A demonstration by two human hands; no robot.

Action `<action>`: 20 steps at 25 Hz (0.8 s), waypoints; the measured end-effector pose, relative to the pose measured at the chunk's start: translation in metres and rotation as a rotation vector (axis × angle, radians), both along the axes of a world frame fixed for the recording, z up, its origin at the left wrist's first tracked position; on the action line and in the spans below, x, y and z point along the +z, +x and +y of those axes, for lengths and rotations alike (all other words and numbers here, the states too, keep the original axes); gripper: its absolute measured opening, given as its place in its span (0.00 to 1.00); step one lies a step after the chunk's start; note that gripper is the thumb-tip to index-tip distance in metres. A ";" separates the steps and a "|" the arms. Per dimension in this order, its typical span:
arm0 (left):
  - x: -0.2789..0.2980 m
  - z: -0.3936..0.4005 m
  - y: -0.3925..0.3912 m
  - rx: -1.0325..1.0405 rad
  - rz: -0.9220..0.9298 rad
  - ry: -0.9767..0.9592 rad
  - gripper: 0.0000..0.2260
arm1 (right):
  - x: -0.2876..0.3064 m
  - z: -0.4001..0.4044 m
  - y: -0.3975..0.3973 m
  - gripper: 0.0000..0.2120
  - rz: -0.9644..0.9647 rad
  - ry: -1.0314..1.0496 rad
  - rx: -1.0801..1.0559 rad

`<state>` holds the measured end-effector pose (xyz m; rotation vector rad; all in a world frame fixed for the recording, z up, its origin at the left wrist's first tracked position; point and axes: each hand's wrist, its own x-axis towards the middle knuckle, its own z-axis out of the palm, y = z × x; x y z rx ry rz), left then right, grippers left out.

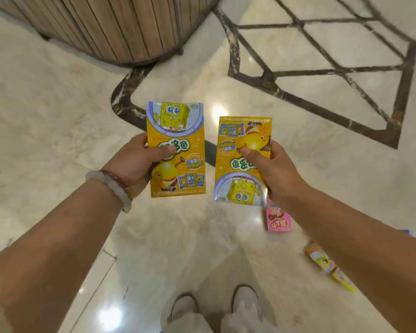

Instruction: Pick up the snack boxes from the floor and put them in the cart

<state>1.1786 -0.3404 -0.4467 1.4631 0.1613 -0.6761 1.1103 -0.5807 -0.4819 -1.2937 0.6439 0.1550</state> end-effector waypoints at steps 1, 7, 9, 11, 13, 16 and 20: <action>0.057 -0.001 0.004 -0.010 -0.039 -0.013 0.25 | 0.056 -0.005 0.005 0.21 -0.030 -0.019 -0.012; 0.357 0.004 0.008 -0.107 -0.277 -0.067 0.25 | 0.356 -0.033 0.011 0.19 -0.278 -0.130 -0.097; 0.437 0.000 0.002 -0.124 -0.356 -0.105 0.29 | 0.433 -0.044 0.006 0.19 -0.369 -0.115 -0.092; 0.503 -0.010 -0.014 -0.129 -0.414 -0.156 0.30 | 0.493 -0.051 -0.007 0.19 -0.449 -0.124 -0.096; 0.551 -0.025 -0.031 -0.104 -0.478 -0.165 0.21 | 0.539 -0.054 -0.023 0.18 -0.512 -0.144 -0.106; 0.604 -0.042 -0.050 -0.081 -0.533 -0.144 0.17 | 0.600 -0.063 -0.044 0.13 -0.591 -0.193 -0.088; 0.650 -0.059 -0.063 -0.096 -0.577 -0.167 0.15 | 0.659 -0.085 -0.064 0.21 -0.645 -0.280 -0.067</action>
